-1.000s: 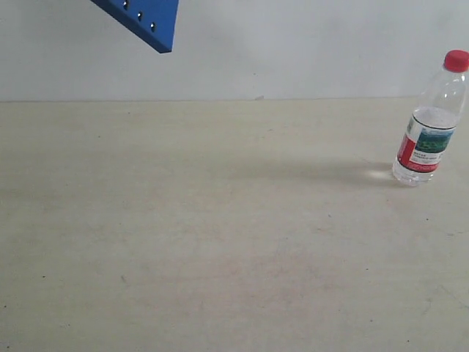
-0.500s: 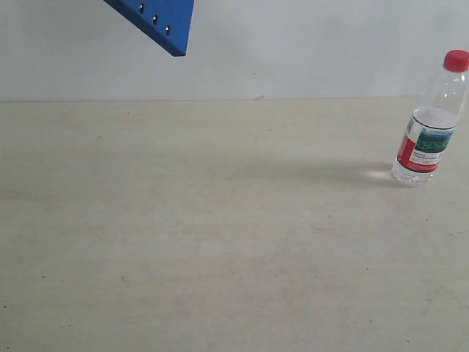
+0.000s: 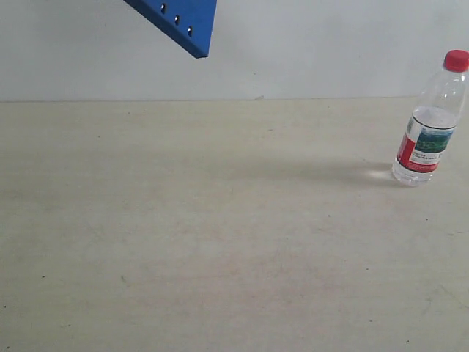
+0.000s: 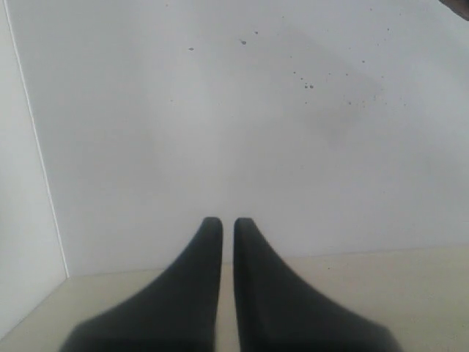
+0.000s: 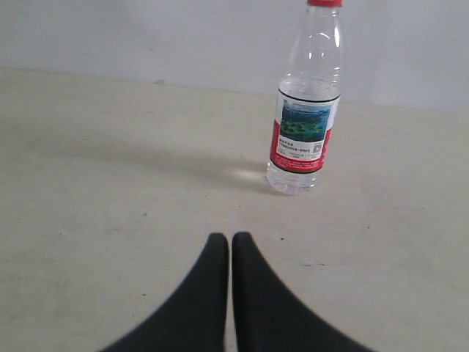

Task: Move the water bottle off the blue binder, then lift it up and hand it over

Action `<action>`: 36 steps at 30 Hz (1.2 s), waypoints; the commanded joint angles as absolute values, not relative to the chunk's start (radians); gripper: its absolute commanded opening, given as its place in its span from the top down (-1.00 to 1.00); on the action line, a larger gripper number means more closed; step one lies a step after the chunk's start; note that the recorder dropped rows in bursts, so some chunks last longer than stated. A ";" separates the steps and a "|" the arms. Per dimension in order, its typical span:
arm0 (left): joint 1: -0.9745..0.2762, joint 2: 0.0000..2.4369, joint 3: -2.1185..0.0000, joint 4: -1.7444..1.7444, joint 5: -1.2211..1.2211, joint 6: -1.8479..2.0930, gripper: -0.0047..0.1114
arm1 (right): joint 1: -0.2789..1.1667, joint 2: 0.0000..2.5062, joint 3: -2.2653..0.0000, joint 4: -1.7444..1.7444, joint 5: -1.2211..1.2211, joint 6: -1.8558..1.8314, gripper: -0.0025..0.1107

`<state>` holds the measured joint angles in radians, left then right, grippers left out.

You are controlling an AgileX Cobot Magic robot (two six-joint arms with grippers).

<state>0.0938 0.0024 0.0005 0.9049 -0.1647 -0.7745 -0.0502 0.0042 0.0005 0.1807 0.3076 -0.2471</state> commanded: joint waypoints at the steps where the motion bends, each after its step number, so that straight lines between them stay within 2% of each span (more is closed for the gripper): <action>1: 0.096 0.000 0.000 0.906 -0.167 -0.783 0.83 | -0.050 0.000 0.000 0.115 0.307 -0.174 0.96; 27: 0.096 0.000 0.000 0.898 -0.167 -0.783 0.83 | -0.050 0.000 0.000 0.130 0.321 -0.105 0.96; 32: 0.096 0.000 0.000 0.664 -0.167 -0.909 0.83 | -0.050 0.000 0.000 0.130 0.321 -0.105 0.96; 34: 0.096 0.000 0.000 0.439 -0.171 -0.900 0.83 | -0.050 0.000 0.000 0.130 0.321 -0.105 0.96; 36: 0.096 0.000 0.000 0.195 -0.171 -0.723 0.83 | -0.050 0.000 0.000 0.130 0.321 -0.105 0.96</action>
